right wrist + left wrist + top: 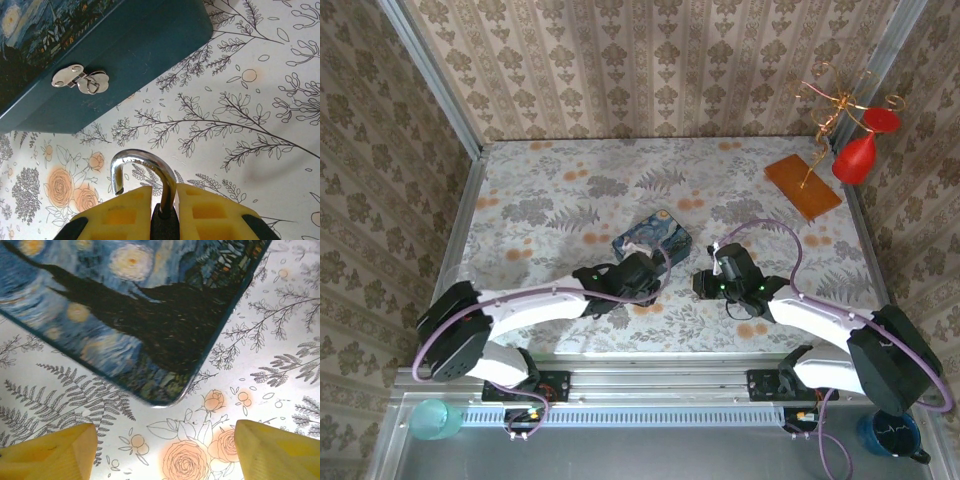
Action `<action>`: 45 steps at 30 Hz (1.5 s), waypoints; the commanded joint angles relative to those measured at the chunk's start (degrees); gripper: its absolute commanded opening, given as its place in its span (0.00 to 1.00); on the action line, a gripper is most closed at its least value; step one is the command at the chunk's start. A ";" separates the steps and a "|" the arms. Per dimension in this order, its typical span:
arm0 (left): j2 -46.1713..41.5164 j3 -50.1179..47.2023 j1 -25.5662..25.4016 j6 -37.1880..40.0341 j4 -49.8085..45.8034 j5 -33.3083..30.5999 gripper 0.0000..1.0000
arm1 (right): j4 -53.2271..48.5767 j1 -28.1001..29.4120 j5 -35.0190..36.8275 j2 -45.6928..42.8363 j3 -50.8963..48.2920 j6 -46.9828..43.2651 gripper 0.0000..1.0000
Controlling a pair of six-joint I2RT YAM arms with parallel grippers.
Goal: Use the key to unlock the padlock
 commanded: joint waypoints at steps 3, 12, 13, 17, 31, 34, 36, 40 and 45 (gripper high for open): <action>7.12 6.53 0.46 -4.23 -10.18 -4.31 0.79 | -0.43 0.82 1.16 -0.70 0.32 -0.74 0.00; 11.25 9.48 6.56 -1.17 -5.44 -0.56 0.77 | 0.30 2.44 0.60 0.68 0.95 -0.08 0.00; 11.65 10.23 8.07 -0.44 -5.60 0.42 0.77 | 0.36 2.66 0.39 1.00 1.10 0.00 0.00; 12.77 12.21 13.59 2.35 -4.29 5.18 0.77 | 0.30 3.01 -1.32 4.22 2.29 0.14 0.00; 7.86 11.75 19.97 2.83 -0.52 7.42 0.76 | 0.64 6.38 -5.86 16.82 9.00 1.70 0.01; 2.96 5.84 19.80 1.96 1.40 6.93 0.76 | -0.14 7.46 -5.83 18.53 10.49 1.21 0.01; -1.03 0.60 19.83 0.82 2.98 6.19 0.77 | -0.40 8.19 -5.87 19.70 11.50 1.07 0.01; -10.16 -8.75 20.00 -0.67 5.41 4.14 0.79 | -0.85 9.82 -5.82 22.17 13.75 0.72 0.02; -21.93 -17.22 22.83 -1.36 3.44 1.03 0.82 | -2.56 10.83 -5.30 24.41 16.49 0.28 0.03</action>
